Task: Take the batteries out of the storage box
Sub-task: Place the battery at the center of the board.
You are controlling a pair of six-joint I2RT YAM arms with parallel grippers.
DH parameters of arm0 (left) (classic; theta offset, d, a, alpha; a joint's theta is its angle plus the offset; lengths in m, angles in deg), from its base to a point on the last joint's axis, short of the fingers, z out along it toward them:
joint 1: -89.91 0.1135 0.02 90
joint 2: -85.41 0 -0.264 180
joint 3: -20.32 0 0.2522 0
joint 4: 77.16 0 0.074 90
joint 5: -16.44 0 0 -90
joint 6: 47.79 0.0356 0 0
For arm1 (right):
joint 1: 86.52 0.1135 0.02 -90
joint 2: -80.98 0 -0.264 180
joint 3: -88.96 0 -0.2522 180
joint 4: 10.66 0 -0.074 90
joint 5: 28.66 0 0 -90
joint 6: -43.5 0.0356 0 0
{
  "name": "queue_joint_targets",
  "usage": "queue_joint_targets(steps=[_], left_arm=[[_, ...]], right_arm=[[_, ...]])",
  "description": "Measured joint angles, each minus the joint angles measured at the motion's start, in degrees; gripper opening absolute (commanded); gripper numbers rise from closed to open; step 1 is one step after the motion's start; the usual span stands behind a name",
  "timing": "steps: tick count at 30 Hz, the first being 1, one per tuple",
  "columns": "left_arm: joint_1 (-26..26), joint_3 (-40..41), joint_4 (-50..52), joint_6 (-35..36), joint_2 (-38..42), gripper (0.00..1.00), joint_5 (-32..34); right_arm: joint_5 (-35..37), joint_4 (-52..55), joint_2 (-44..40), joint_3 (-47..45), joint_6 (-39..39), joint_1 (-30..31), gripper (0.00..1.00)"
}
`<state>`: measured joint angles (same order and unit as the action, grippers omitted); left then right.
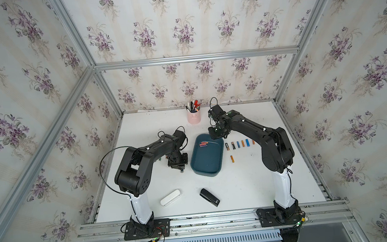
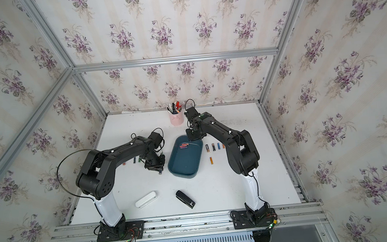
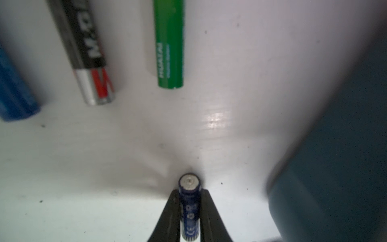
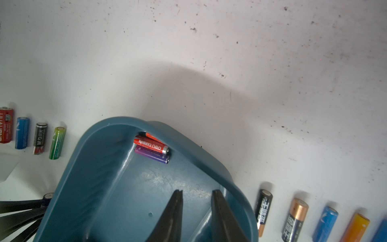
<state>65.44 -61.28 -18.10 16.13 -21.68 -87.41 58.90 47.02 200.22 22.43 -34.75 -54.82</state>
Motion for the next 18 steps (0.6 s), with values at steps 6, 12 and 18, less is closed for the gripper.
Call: queue_joint_targets(steps=[6,12,18], left_arm=[[-0.1,-0.3,0.1,-0.3,-0.6,0.24,0.0],[-0.1,-0.2,-0.2,-0.4,-0.5,0.28,-0.5],[-0.2,-0.6,0.0,-0.4,-0.5,0.32,-0.7]], right_arm=[[0.0,0.1,-1.7,-1.3,0.0,0.0,0.3],[0.3,0.4,-2.0,-1.8,0.0,0.0,0.3],[0.2,-0.3,-3.3,-3.5,-0.1,0.0,0.3]])
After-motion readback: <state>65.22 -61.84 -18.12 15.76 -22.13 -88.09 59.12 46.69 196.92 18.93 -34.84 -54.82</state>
